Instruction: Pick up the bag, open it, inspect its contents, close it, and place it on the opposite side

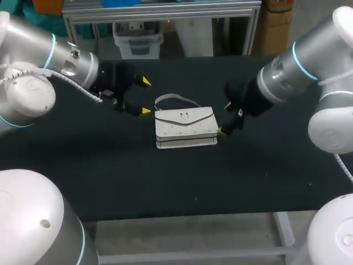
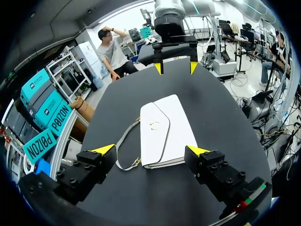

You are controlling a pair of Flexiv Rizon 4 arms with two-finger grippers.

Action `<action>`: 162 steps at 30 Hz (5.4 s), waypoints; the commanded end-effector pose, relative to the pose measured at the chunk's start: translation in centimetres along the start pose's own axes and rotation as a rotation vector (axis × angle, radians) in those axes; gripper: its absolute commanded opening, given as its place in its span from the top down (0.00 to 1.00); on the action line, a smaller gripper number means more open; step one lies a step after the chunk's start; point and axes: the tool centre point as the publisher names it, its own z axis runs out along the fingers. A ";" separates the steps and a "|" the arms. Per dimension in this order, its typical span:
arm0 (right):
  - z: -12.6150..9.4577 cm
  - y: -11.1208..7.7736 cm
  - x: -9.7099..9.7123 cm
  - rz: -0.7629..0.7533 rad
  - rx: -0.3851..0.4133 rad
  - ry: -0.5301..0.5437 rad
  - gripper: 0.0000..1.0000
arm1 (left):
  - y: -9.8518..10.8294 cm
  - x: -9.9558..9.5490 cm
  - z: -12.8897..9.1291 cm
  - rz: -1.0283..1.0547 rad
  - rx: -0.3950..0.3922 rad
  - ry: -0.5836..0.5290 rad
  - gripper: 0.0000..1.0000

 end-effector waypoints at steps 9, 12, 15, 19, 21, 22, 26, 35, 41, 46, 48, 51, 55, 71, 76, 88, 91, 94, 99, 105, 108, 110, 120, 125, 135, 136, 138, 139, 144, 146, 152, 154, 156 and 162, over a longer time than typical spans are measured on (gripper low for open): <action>0.8 -1.9 1.9 -0.425 -0.083 -0.002 0.00 | 0.0 -0.5 0.3 -0.007 0.024 0.063 0.00; 0.8 -1.9 1.9 -0.425 -0.083 -0.002 0.00 | 0.0 -0.5 0.3 -0.007 0.024 0.063 0.00; 0.8 -1.9 1.9 -0.425 -0.083 -0.002 0.00 | 0.0 -0.5 0.3 -0.007 0.024 0.063 0.00; 1.1 -1.5 1.9 -0.445 -0.075 -0.012 0.00 | -0.4 -0.6 1.3 0.035 0.012 0.067 0.00; 1.7 -1.2 1.9 -0.439 0.014 -0.046 0.00 | -0.4 -0.7 2.0 0.039 0.007 0.059 0.00; 2.0 -1.0 2.1 -0.447 0.044 -0.052 0.00 | -0.3 -0.6 2.2 0.048 0.006 0.061 0.00; 2.7 -0.6 2.8 -0.456 0.153 -0.082 0.00 | -0.1 -0.5 2.7 0.069 -0.012 0.052 0.00; 4.6 -0.4 3.7 -0.497 0.192 -0.234 0.00 | 0.1 -0.3 3.0 0.126 0.015 -0.007 0.00; 5.8 -0.7 3.3 -0.532 0.222 -0.320 0.00 | 0.2 -0.2 3.2 0.170 0.040 -0.003 0.00; 6.3 -0.5 2.1 -0.566 0.232 -0.366 0.03 | 0.1 -0.1 3.2 0.193 0.045 0.012 0.00; 6.3 -0.4 1.6 -0.578 0.232 -0.385 0.05 | 0.1 -0.1 3.2 0.205 0.048 0.019 0.00; 6.4 -0.2 0.9 -0.589 0.241 -0.404 0.10 | 0.2 0.0 3.3 0.217 0.050 0.031 0.00; 6.7 -0.1 0.0 -0.596 0.247 -0.422 0.10 | 0.2 0.0 3.3 0.226 0.054 0.033 0.00; 8.4 1.0 -1.9 -0.627 0.258 -0.442 0.38 | 0.8 0.0 4.0 0.224 0.049 0.065 0.00; 8.5 1.3 -2.2 -0.625 0.258 -0.451 0.45 | 1.0 0.1 4.2 0.227 0.045 0.073 0.00; 9.5 1.4 -3.0 -0.627 0.259 -0.447 0.51 | 1.1 0.0 4.5 0.235 0.049 0.093 0.00; 9.7 1.4 -3.2 -0.629 0.258 -0.443 0.52 | 1.1 0.0 4.6 0.239 0.047 0.099 0.00; 9.9 1.4 -3.3 -0.633 0.256 -0.440 0.54 | 1.2 0.0 4.6 0.240 0.046 0.103 0.00; 10.0 1.3 -3.5 -0.652 0.241 -0.435 0.51 | 1.2 0.0 4.6 0.248 0.048 0.111 0.00; 9.8 1.3 -3.7 -0.672 0.230 -0.430 0.53 | 1.2 0.0 4.7 0.250 0.050 0.117 0.00; 9.8 1.2 -3.8 -0.678 0.227 -0.426 0.51 | 1.2 0.0 4.7 0.251 0.051 0.120 0.00; 9.7 1.2 -3.8 -0.680 0.222 -0.423 0.51 | 1.2 0.0 4.8 0.251 0.052 0.122 0.00; 9.3 1.1 -3.8 -0.688 0.213 -0.419 0.50 | 1.1 0.0 5.0 0.254 0.053 0.131 0.00; 9.2 1.1 -4.1 -0.693 0.221 -0.423 0.50 | 1.1 -0.1 5.1 0.255 0.055 0.136 0.00; 9.7 0.9 -4.1 -0.686 0.217 -0.416 1.00 | 0.9 0.0 5.1 0.266 0.074 0.087 0.00; 9.7 1.0 -3.9 -0.687 0.217 -0.419 1.00 | 0.8 0.0 5.1 0.276 0.073 0.068 0.00; 9.7 1.0 -3.6 -0.682 0.217 -0.424 1.00 | 0.5 0.3 5.1 0.299 0.078 0.038 0.00; 9.7 1.0 -3.4 -0.677 0.221 -0.429 1.00 | 0.3 0.4 5.1 0.311 0.084 0.026 0.00; 9.6 1.2 -2.4 -0.650 0.250 -0.452 1.00 | -0.3 0.7 5.2 0.403 0.083 -0.060 0.00; 9.7 1.3 -2.0 -0.633 0.258 -0.462 1.00 | -0.5 0.9 5.2 0.441 0.084 -0.075 0.00; 10.0 1.4 -0.9 -0.577 0.282 -0.496 1.00 | -1.0 1.3 6.0 0.531 0.072 -0.044 0.00; 10.1 1.5 -0.7 -0.566 0.289 -0.503 1.00 | -0.9 1.4 6.1 0.541 0.072 -0.040 0.00; 10.1 1.5 -0.6 -0.553 0.290 -0.511 1.00 | -0.9 1.6 6.3 0.553 0.071 -0.038 0.00; 10.3 1.7 -0.6 -0.535 0.292 -0.524 1.00 | -0.8 2.3 6.7 0.573 0.068 -0.023 0.00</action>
